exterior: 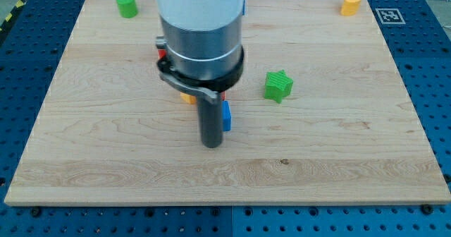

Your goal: Slide the cube diagonally to the red circle

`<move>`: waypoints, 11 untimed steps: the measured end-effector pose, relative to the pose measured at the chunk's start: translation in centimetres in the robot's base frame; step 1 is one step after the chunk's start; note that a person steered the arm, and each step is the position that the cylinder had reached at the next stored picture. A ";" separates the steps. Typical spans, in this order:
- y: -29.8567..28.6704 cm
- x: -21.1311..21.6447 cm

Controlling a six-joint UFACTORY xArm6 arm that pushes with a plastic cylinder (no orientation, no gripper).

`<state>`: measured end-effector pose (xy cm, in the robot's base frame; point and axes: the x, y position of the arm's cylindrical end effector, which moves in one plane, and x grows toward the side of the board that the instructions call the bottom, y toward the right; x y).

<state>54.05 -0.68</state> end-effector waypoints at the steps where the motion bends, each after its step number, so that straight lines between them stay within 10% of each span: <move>1: 4.0 0.2; 11: -10.7 -7.1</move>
<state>46.90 -11.43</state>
